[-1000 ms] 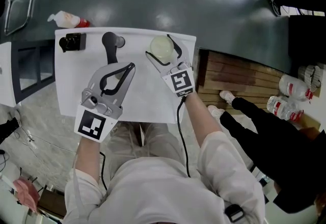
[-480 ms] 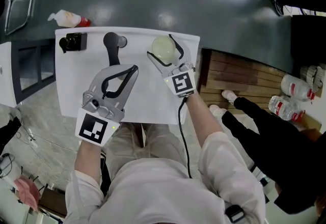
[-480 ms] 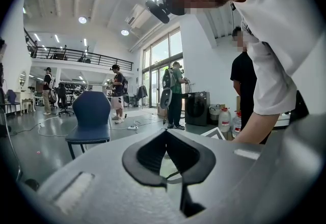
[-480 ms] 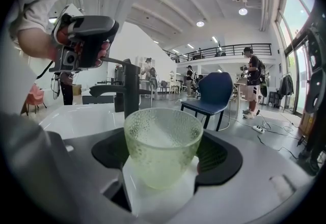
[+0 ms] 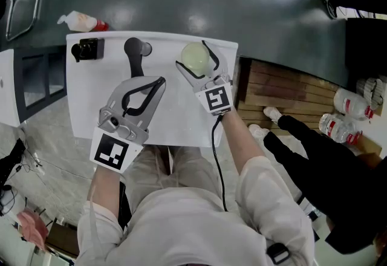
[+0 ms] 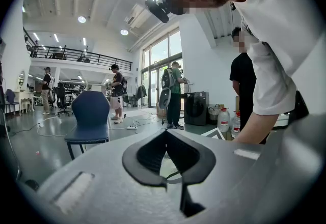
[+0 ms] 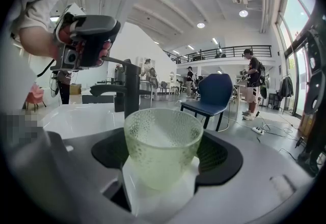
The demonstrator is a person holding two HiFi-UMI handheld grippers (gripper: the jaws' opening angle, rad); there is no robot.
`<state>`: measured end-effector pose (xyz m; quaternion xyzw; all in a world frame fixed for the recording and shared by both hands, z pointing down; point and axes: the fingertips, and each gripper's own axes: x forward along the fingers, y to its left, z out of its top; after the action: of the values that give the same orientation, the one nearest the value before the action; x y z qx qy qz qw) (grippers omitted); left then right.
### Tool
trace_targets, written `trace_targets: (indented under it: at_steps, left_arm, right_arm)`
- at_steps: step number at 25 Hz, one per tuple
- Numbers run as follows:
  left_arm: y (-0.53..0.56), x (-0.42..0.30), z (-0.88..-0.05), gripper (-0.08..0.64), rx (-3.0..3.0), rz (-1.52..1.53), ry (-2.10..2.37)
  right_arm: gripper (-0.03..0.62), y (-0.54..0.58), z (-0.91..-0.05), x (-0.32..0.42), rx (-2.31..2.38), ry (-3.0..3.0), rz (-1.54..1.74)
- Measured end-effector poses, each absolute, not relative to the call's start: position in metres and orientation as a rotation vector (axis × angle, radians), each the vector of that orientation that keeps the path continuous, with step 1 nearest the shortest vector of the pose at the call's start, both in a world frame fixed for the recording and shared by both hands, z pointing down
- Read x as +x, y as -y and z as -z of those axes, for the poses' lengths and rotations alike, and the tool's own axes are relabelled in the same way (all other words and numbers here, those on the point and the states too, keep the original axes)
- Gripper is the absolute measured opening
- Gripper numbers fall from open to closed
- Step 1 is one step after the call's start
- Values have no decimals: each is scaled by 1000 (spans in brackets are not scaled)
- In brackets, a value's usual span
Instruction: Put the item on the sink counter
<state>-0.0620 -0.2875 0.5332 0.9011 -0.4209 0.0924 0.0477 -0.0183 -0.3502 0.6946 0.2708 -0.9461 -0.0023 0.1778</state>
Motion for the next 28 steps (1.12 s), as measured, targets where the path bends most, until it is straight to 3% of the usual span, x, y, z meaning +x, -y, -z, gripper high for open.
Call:
trace_targets:
  at_steps: [11, 28]
  left_arm:
    - [287, -63, -534, 6, 2739, -286, 1292]
    - [283, -60, -523, 6, 2754, -305, 1294]
  right_arm:
    - [421, 352, -691, -18, 771, 2689, 17]
    - [420, 347, -656, -16, 764, 2715, 60]
